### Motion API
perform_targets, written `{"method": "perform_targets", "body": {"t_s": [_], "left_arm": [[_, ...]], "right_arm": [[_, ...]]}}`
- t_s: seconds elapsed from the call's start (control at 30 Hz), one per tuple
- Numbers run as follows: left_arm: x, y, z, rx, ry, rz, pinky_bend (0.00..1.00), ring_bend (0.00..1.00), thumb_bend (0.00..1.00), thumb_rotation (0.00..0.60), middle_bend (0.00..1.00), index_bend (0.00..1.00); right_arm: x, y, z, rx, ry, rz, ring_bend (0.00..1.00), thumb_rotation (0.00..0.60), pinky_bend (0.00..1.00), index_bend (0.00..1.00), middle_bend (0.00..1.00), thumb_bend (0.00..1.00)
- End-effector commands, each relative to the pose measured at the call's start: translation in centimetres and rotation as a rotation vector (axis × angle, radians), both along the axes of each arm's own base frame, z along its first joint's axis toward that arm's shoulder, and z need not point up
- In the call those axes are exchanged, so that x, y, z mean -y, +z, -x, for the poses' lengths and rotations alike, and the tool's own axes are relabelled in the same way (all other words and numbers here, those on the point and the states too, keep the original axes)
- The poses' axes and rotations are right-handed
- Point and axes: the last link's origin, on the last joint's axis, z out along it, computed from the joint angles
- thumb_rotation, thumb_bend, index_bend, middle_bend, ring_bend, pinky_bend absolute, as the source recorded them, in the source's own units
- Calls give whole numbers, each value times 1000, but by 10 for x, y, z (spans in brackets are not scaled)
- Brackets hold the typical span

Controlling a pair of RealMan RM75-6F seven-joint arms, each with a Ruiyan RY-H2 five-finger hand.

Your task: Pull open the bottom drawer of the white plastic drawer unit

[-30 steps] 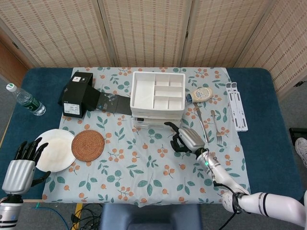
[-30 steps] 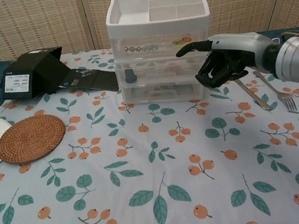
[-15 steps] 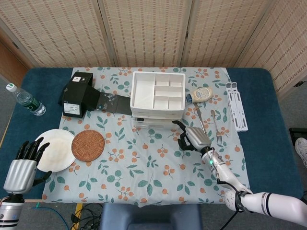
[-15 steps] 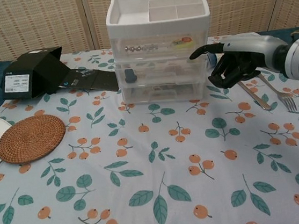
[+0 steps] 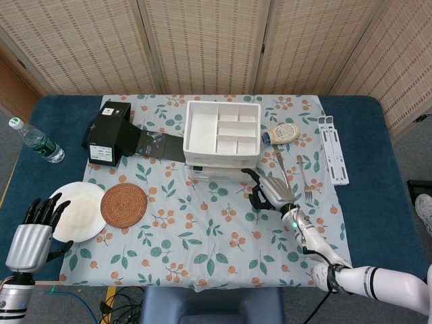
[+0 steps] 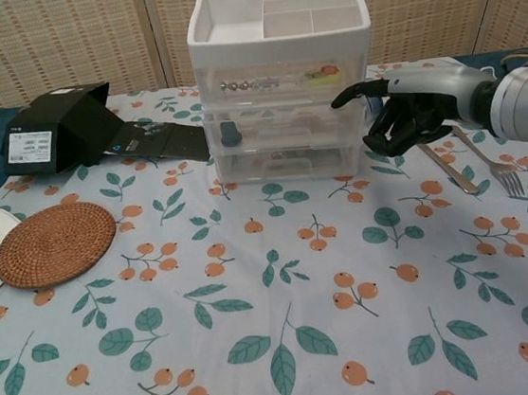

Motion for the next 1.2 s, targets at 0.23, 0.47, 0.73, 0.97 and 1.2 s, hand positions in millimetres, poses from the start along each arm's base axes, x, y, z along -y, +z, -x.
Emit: {"method": "perform_targets", "body": {"t_s": [0.23,0.47,0.73,0.97,1.2], "left_arm": [[0,-1,0,-2,1,2,70,110,169,600,71,142],[1,1,1,-5,7,0,70,110,169,600,71,142],[1,2,1,-9,8,-3,70,110,169,600,71,142],[1,1,0,-9,7,0,70,110,169,600,71,142],[0,0,1,-9,10,2,70,110,169,600,71,142]], "right_arm": [[2,-3,0,0,-3,-8,925,600,992,100,784,587],[4,-4,0,1,-3,-6,926,600,992,140,784,587],[4,-4,-1,15,2,-6,926,600,992,212,784,587],[-3,-3,0,20,9,-19,926,600,992,225,784,587],[-13,-1,0,24,20,-36,925,600,992,225,785,587]]}}
